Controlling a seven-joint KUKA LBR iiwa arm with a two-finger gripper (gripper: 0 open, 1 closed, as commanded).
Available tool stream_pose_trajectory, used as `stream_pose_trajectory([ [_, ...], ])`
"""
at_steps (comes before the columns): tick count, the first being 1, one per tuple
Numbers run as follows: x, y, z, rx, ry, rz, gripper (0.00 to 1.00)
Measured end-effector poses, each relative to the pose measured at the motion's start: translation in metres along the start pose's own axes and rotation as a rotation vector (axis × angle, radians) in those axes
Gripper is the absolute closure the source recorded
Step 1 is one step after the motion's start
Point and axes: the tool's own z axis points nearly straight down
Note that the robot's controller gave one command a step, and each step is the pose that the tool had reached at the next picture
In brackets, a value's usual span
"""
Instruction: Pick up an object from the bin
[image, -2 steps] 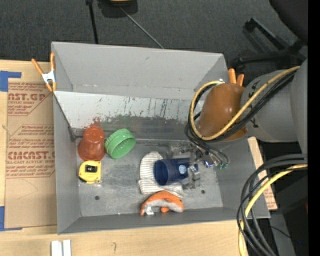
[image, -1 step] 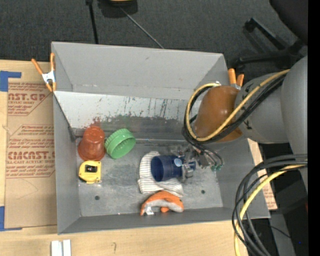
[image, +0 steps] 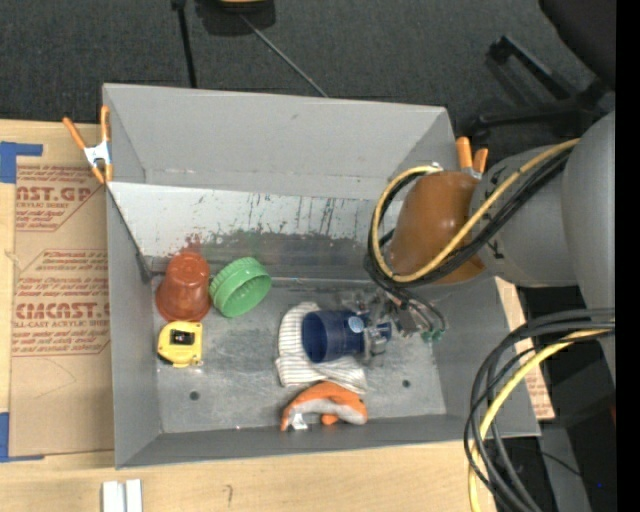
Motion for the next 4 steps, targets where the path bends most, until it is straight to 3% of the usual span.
stream_pose_trajectory([
  [3, 0.002, 0.001, -0.031, -0.001, 0.007, 0.001, 1.00],
  [4, 0.000, 0.001, -0.043, 0.001, 0.002, 0.002, 1.00],
])
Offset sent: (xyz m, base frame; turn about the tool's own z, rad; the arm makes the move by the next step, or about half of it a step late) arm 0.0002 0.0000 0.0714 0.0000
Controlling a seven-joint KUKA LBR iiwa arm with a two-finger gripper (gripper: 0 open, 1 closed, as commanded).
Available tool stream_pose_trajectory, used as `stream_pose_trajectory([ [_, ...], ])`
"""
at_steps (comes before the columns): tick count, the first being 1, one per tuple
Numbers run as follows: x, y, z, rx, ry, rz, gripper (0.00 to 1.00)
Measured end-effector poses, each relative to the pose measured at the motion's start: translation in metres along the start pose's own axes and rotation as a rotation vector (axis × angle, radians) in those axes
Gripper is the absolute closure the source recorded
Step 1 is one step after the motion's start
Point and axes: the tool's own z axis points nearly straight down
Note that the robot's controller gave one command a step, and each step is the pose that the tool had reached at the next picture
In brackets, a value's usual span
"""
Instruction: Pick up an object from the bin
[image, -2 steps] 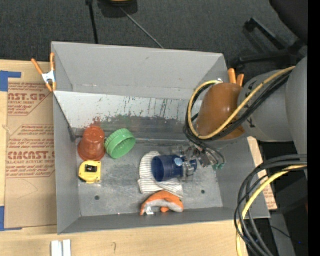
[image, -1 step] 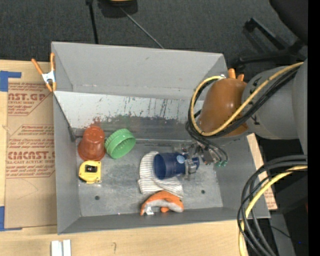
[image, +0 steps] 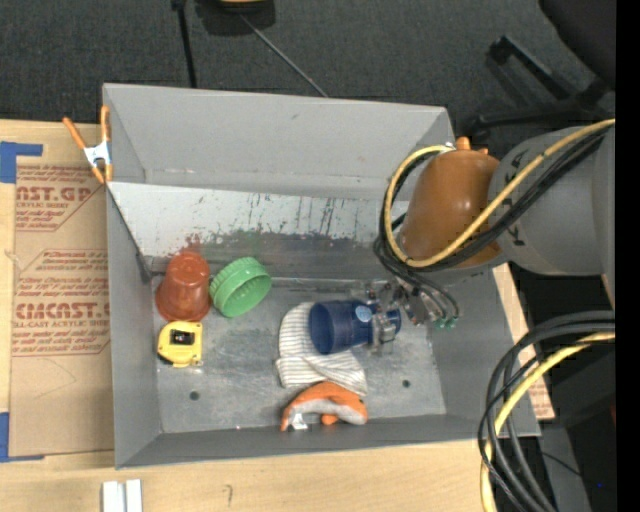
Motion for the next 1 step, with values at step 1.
stream_pose_trajectory([
  [1, 0.0015, 0.0006, -0.0096, -0.002, 0.006, 0.000, 1.00],
])
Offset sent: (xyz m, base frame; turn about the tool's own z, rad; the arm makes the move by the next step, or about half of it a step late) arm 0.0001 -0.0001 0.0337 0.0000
